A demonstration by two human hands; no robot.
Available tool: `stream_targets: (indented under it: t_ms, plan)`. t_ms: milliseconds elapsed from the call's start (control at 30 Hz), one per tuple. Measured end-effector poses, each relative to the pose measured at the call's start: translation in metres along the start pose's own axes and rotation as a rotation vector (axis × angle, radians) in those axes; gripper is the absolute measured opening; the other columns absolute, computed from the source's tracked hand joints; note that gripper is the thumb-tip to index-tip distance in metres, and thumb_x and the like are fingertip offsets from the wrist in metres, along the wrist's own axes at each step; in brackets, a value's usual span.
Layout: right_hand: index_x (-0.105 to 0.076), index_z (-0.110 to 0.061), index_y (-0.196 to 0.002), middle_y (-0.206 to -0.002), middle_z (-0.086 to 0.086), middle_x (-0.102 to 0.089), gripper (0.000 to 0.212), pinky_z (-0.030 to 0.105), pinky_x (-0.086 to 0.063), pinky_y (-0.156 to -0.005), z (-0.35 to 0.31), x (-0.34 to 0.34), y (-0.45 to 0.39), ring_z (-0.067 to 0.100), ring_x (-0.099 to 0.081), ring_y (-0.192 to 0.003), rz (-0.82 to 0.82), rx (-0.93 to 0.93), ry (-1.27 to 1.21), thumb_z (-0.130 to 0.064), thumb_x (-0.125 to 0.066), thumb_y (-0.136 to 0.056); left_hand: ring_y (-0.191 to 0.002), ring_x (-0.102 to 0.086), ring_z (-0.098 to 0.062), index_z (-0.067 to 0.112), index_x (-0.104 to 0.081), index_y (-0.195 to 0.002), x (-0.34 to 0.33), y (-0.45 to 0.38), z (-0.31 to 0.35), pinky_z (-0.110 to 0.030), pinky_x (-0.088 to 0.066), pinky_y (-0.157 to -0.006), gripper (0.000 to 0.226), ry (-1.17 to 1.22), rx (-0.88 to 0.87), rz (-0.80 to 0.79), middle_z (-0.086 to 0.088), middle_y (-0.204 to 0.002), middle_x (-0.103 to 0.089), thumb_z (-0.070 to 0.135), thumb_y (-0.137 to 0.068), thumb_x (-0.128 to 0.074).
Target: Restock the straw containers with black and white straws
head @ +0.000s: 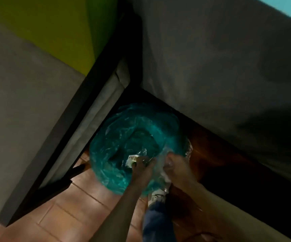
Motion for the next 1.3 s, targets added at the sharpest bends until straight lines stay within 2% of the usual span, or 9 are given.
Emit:
stream_targets:
  t_ms: [200,433,533,633,733,967,1100,1200,1300]
  plan:
    - [-0.059,-0.015,-0.086,-0.095,0.005,-0.056,0.014,0.017,-0.052,-0.057,0.038,-0.036,-0.070,0.015,-0.061,-0.079,0.017,0.023,0.177,-0.002,-0.062,-0.092,-0.133,-0.046,-0.032,0.018,-0.047,-0.141,0.038,-0.086,-0.069,-0.039,-0.041,-0.109,0.068,-0.506,-0.017,0.062,-0.013,-0.147,-0.041,0.050,-0.085,-0.069]
    - [-0.064,-0.006,-0.118,-0.114,0.018,-0.054,0.030,0.016,-0.035,-0.079,0.048,-0.094,-0.144,0.019,-0.045,-0.098,-0.095,0.102,0.347,0.001,-0.061,-0.090,-0.155,0.005,-0.032,0.004,0.008,-0.158,0.061,-0.163,-0.141,-0.041,-0.013,-0.126,0.129,-0.658,0.036,0.024,-0.015,-0.166,0.011,0.055,-0.076,-0.079]
    - [-0.038,-0.010,-0.148,-0.142,0.019,-0.035,0.054,0.022,-0.033,-0.101,0.064,-0.125,-0.163,0.029,-0.044,-0.122,-0.240,0.002,0.358,-0.024,-0.058,-0.099,-0.154,0.013,-0.031,0.006,0.021,-0.155,0.056,-0.182,-0.162,-0.041,-0.012,-0.125,0.138,-0.680,0.061,-0.024,-0.012,-0.163,0.028,0.057,-0.075,-0.079]
    - [0.002,-0.017,-0.160,-0.163,0.023,0.010,0.076,0.045,-0.012,-0.123,0.090,-0.160,-0.168,0.042,-0.002,-0.152,-0.460,-0.179,0.453,-0.046,-0.042,-0.104,-0.154,0.012,-0.029,0.008,0.027,-0.152,0.051,-0.191,-0.172,-0.038,-0.015,-0.125,0.146,-0.638,0.029,-0.035,-0.012,-0.158,0.038,0.056,-0.070,-0.084]
    - [0.019,-0.024,-0.156,-0.160,0.020,0.030,0.068,0.051,0.004,-0.121,0.107,-0.179,-0.174,0.040,0.024,-0.148,-0.567,-0.212,0.594,-0.043,-0.025,-0.108,-0.154,0.005,-0.029,0.010,0.030,-0.151,0.046,-0.193,-0.178,-0.036,-0.020,-0.124,0.150,-0.580,-0.004,-0.029,-0.008,-0.155,0.042,0.056,-0.067,-0.085]
    - [0.022,-0.025,-0.155,-0.160,0.028,0.022,0.078,0.051,-0.014,-0.122,0.128,-0.207,-0.201,0.042,0.016,-0.151,-0.585,-0.281,0.736,-0.025,-0.037,-0.103,-0.152,-0.019,-0.032,0.018,0.026,-0.154,0.051,-0.199,-0.184,-0.038,-0.029,-0.120,0.150,-0.530,-0.034,0.013,0.000,-0.155,0.039,0.062,-0.063,-0.084]
    - [0.000,-0.027,-0.160,-0.163,0.024,-0.012,0.080,0.046,-0.034,-0.115,0.131,-0.197,-0.216,0.042,-0.023,-0.148,-0.483,-0.289,0.903,-0.028,-0.049,-0.097,-0.151,-0.020,-0.033,0.022,0.027,-0.153,0.052,-0.197,-0.185,-0.041,-0.032,-0.120,0.150,-0.539,-0.046,0.057,0.003,-0.153,0.040,0.066,-0.062,-0.083]
    - [-0.027,-0.024,-0.153,-0.156,0.028,-0.016,0.070,0.045,-0.034,-0.112,0.128,-0.188,-0.217,0.046,-0.021,-0.143,-0.396,-0.243,1.139,-0.032,-0.059,-0.091,-0.152,-0.019,-0.031,0.021,0.022,-0.155,0.051,-0.195,-0.182,-0.036,-0.029,-0.120,0.146,-0.491,-0.030,0.063,0.004,-0.158,0.034,0.060,-0.064,-0.085]
    - [-0.027,-0.020,-0.150,-0.152,0.032,-0.021,0.072,0.047,-0.035,-0.107,0.115,-0.191,-0.209,0.047,-0.020,-0.140,-0.390,-0.101,1.361,-0.040,-0.058,-0.088,-0.151,-0.023,-0.033,0.025,0.013,-0.158,0.058,-0.193,-0.177,-0.043,-0.030,-0.121,0.141,-0.512,-0.027,0.090,0.000,-0.165,0.021,0.059,-0.064,-0.085]
Point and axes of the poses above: each hand's wrist, its own y-axis away from the middle knuckle, its own x-axis out of the back of the hand, z = x × y, the point moved 9 cm from there along -y, towards the middle knuckle
